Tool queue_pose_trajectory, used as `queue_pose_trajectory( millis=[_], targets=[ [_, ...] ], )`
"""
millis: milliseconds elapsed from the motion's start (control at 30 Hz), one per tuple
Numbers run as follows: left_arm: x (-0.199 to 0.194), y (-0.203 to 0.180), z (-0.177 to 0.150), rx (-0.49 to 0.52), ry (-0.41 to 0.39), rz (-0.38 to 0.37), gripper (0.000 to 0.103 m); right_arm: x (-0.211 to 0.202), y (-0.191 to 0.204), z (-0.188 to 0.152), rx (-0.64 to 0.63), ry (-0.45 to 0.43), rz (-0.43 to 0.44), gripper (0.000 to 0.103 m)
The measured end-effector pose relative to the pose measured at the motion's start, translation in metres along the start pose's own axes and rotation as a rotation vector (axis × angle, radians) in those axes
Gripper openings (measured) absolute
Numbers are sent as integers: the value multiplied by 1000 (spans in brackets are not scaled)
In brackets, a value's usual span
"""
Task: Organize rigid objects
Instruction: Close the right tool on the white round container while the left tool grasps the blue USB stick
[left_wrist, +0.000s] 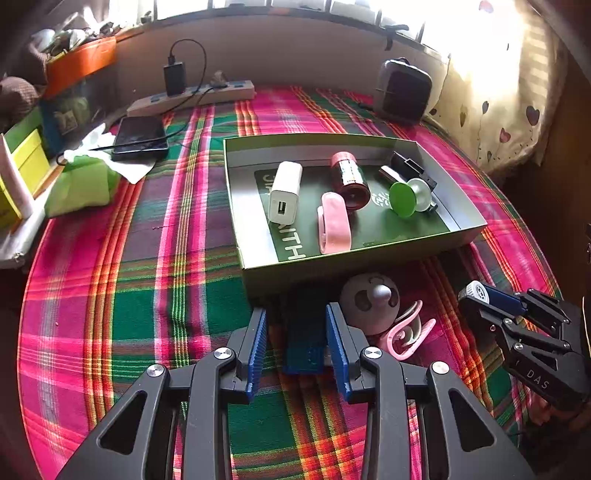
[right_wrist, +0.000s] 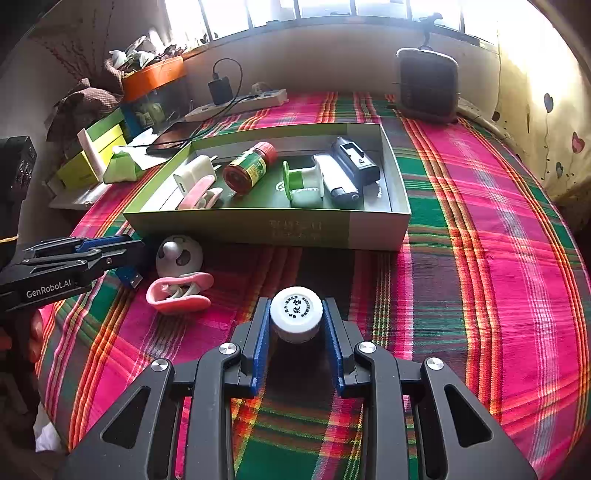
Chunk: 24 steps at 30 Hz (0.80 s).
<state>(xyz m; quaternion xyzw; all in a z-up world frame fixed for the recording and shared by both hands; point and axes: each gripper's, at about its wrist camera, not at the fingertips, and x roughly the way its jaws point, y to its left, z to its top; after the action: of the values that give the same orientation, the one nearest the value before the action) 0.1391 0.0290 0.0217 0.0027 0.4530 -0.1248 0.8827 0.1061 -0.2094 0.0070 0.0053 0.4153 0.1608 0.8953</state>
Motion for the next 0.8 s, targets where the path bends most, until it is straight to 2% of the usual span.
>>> queue_pose_trajectory(
  millis=[400, 800],
  targets=[
    [10, 0, -4, -16, 25, 36, 31, -1, -2, 1, 8, -1, 21, 29],
    [6, -1, -10, -18, -2, 52, 30, -1, -2, 0, 7, 1, 33, 29]
  ],
)
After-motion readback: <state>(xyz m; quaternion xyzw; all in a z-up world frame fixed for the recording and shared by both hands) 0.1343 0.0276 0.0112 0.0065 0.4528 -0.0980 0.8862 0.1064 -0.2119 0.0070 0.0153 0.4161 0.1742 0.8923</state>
